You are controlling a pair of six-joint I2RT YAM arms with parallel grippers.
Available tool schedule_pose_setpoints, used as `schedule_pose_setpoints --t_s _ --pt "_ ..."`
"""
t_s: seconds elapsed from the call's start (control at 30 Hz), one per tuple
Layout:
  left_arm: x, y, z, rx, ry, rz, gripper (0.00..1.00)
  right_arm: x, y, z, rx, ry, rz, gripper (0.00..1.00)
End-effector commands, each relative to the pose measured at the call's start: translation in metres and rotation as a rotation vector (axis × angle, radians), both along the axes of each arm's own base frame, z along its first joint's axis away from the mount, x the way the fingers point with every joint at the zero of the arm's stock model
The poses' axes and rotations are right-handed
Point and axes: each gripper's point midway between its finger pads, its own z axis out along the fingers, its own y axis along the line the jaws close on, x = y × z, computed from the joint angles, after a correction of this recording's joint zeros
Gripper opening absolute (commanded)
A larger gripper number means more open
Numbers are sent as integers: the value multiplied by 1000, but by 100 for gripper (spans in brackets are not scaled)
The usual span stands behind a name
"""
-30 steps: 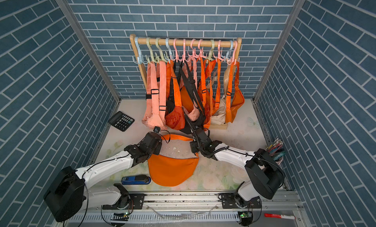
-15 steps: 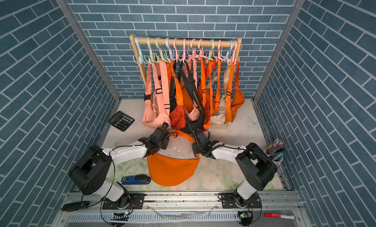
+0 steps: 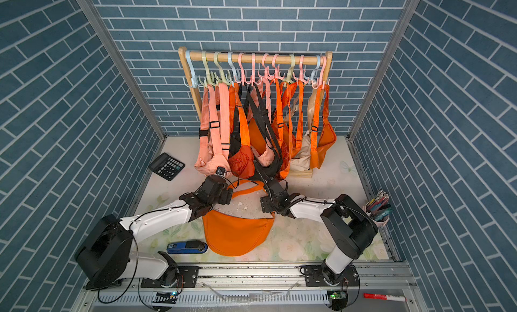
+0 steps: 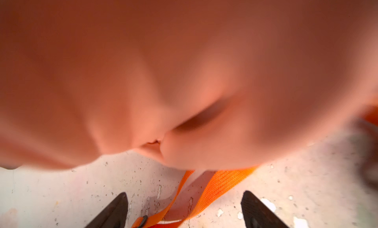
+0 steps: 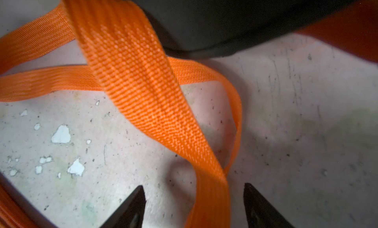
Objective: Take the bag off the hook
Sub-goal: Place the bag at the center of the board.
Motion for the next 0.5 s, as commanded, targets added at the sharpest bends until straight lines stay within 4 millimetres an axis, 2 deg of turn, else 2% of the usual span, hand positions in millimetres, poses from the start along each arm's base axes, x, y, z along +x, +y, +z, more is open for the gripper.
schedule_pose_setpoints --t_s 0.0,0.2,0.47 --pt "-9 7 10 -35 -7 19 89 7 3 21 19 -35 -6 81" --pt "-18 13 47 -98 -67 21 94 7 -6 45 -5 -83 -3 88" --pt "-35 25 110 -138 -171 -8 97 -3 -18 84 16 -137 13 88"
